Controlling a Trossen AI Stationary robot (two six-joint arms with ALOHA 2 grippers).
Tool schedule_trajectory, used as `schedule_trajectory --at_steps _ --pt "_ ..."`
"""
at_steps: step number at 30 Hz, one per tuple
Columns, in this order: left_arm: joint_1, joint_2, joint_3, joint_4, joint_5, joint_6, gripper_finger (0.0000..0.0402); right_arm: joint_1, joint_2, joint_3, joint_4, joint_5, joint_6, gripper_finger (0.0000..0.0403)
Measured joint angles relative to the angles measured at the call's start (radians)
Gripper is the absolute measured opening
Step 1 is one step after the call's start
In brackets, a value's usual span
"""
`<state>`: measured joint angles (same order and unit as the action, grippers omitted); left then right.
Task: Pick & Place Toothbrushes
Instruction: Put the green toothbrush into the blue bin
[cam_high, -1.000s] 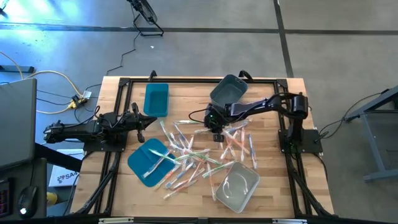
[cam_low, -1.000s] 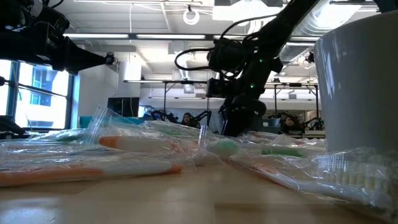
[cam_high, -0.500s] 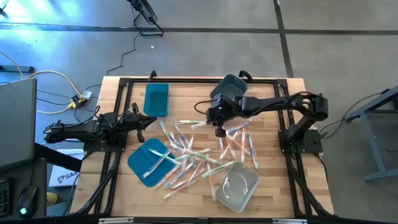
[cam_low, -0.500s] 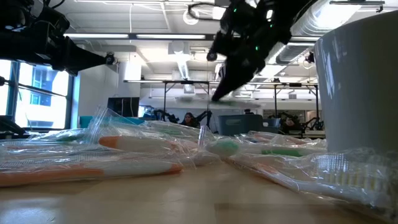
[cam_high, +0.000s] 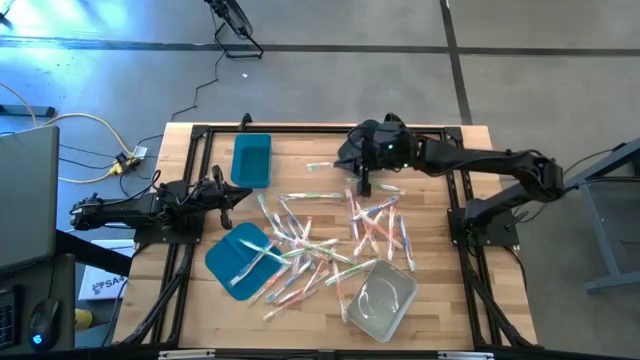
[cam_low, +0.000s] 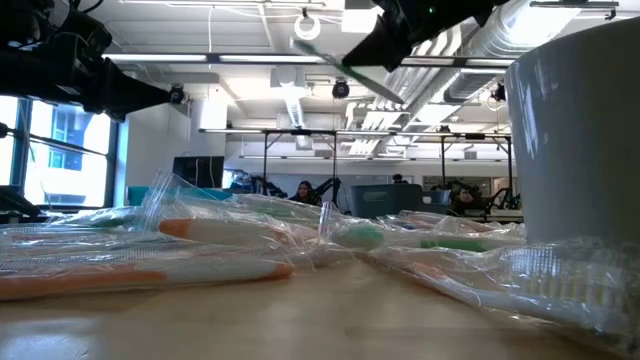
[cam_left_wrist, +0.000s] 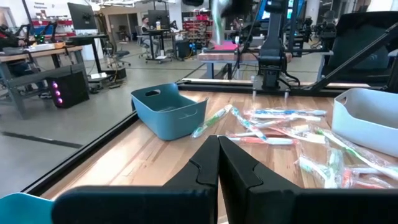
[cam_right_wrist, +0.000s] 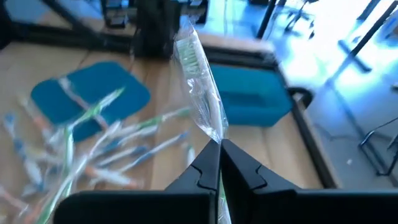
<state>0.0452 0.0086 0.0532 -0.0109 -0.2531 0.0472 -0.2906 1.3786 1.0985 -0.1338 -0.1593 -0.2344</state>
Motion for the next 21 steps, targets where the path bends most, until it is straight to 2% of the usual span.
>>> schedule_trajectory --at_steps 10,15,18,21 --pt "0.000 0.000 0.000 0.012 -0.002 0.000 0.0000 -0.039 -0.017 0.000 0.069 -0.001 0.002 0.0004" --pt "0.000 0.000 0.000 0.044 -0.062 -0.052 0.0005 -0.045 -0.013 0.000 0.070 0.001 0.002 0.0004" --pt "0.000 0.000 0.000 0.042 -0.077 -0.056 0.0032 -0.045 -0.013 0.000 0.080 0.000 0.002 0.0004" --pt "0.000 0.000 0.000 0.049 -0.094 -0.062 0.0078 -0.045 -0.013 0.000 0.083 0.000 0.002 0.0004"
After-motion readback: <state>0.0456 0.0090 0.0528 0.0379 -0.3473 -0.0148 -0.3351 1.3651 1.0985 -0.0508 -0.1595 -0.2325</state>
